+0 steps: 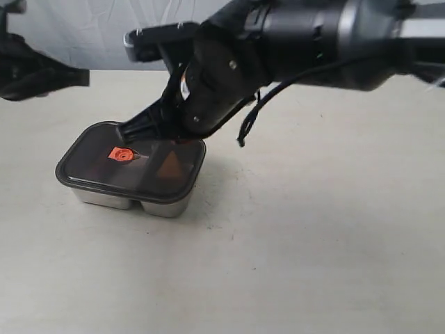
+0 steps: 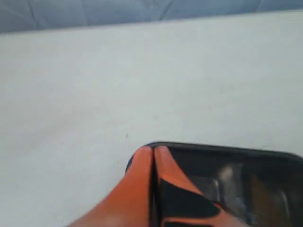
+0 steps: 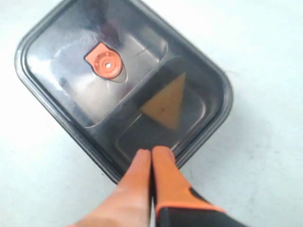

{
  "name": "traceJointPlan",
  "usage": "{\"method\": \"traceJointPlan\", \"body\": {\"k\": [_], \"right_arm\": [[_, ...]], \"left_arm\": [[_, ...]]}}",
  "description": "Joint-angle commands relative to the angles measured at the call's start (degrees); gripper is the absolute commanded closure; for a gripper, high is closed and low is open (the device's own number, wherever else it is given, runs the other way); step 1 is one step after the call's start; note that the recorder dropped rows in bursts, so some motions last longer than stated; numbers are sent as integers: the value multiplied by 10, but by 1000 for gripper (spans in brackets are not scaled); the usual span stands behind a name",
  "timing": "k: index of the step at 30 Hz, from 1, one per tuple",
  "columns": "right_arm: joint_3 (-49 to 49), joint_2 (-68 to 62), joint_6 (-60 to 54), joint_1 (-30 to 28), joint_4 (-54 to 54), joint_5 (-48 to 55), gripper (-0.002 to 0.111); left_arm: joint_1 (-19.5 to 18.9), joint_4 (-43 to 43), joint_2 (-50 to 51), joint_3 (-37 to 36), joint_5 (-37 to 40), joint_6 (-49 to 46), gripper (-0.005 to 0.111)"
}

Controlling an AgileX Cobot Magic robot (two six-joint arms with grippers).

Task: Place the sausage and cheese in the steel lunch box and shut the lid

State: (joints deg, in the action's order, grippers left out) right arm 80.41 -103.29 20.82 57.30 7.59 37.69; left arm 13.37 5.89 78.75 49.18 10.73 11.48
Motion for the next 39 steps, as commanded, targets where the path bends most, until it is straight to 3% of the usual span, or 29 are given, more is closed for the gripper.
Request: {"method": "traceJointPlan", "body": {"k": [1,6,11,12,15,22,24,25,27,28,30,33,39], "right_arm": [[-16,90,11,0,53,32,109],[-123,209,32,4,53,-24,109],[-263,311,33,6,70,-76,109],[-294,334,34,6,58,-55,109],[-317,353,34,6,58,-1,109],[-317,382,31,3,76,-9,109],[-318,433,32,-54,84,-36,109],[-328,464,32,-137,54,-82,109],[-354,500,20,-236,13,-167,109],[-386,537,4,-321,-16,-236,109],[-440,613,-23,-414,-21,-254,109],[-486,683,-81,-459,-12,-203,109],[-563,733,-83,-458,-3,-181,109]], "left_arm": [[-1,1,-174,-55,9,-1,107],[-1,1,-373,-129,44,-1,107],[-1,-1,-527,-164,158,0,107],[-1,0,-563,-164,218,0,107],[-1,4,-613,-164,274,0,107],[-1,4,-640,-164,276,-1,107],[-1,6,-640,-164,274,-1,107],[-1,6,-640,-164,274,0,107],[-1,6,-640,-164,274,0,107],[-1,8,-640,-164,274,0,107],[-1,7,-640,-164,274,-1,107],[-1,7,-640,-164,274,-1,107],[-1,7,-640,-164,274,-1,107]]}}
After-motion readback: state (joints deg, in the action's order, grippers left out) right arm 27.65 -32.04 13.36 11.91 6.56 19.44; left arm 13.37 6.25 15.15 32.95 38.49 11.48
